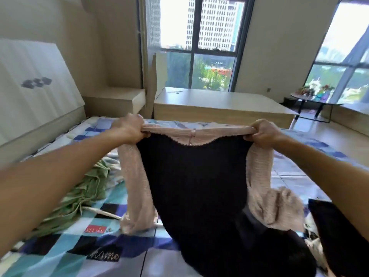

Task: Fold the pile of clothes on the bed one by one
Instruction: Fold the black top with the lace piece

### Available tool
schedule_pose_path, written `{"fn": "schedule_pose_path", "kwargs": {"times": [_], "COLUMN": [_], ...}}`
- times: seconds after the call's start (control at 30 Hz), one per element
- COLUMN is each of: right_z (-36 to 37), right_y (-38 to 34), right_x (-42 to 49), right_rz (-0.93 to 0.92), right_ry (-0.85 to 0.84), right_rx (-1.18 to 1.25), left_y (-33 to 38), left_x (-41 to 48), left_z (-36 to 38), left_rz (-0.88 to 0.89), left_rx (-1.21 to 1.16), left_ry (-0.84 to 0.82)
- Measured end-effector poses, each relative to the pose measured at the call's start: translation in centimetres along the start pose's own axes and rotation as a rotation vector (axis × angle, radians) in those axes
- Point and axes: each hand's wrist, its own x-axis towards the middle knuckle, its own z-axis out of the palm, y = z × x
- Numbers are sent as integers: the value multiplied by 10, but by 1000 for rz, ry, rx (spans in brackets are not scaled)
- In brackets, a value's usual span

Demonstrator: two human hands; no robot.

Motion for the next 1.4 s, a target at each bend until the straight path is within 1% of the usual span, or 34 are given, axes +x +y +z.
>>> {"fn": "schedule_pose_path", "kwargs": {"times": [0.07, 0.13, 0.2, 0.23, 0.33, 0.43, 0.53, 0.57, 0.6, 0.7, 0.77, 0.83, 0.9, 1.0, 1.03, 1.1, 1.13, 1.17, 1.2, 1.23, 1.27, 1.33, 1.4], "right_z": [-56, -117, -175, -203, -286, -359, -407, -418, -427, -427, -408, -383, -357, -313, -300, -277, -268, -264, -264, -269, -280, -319, -375], "right_y": [-32, -66, -99, -113, -154, -186, -203, -204, -202, -186, -174, -161, -144, -122, -114, -102, -98, -97, -100, -105, -116, -141, -173], "right_x": [29, 49, 61, 65, 61, 47, 32, 29, 30, 34, 40, 43, 51, 55, 59, 65, 67, 69, 68, 65, 62, 50, 33], "right_rz": [-24, -67, -48, -34, -63, -138, -197, -194, -193, -177, -182, -240, -276, -247, -251, -250, -242, -238, -235, -231, -222, -192, -189], "right_ry": [184, 377, 575, 656, 872, 1005, 1109, 1122, 1122, 1089, 1022, 942, 899, 824, 776, 665, 619, 600, 615, 668, 753, 931, 1081], "right_rx": [49, 65, 78, 102, 219, 352, 441, 451, 469, 512, 515, 475, 355, 11, -76, -227, -277, -305, -309, -290, -246, -111, 61], "left_y": [11, 24, 37, 41, 52, 70, 89, 95, 100, 103, 94, 79, 65, 44, 35, 22, 16, 13, 15, 20, 26, 50, 75], "left_x": [32, 56, 74, 83, 92, 66, 37, 28, 22, 11, 15, 26, 37, 46, 47, 45, 46, 44, 43, 44, 44, 38, 18], "left_z": [-65, -135, -202, -233, -324, -410, -471, -483, -491, -485, -467, -442, -413, -371, -359, -336, -327, -320, -318, -321, -334, -380, -444], "left_rz": [-42, -41, -36, -42, 10, 47, 54, 79, 116, 216, 245, 245, 269, 320, 318, 289, 270, 252, 234, 218, 183, 147, 128], "left_rx": [-91, -282, -427, -457, -483, -484, -479, -494, -531, -621, -638, -600, -574, -572, -551, -489, -433, -372, -317, -290, -273, -273, -310], "left_ry": [161, 309, 433, 491, 694, 854, 981, 985, 966, 798, 682, 646, 604, 500, 439, 236, 123, 55, 58, 126, 265, 599, 848]}}
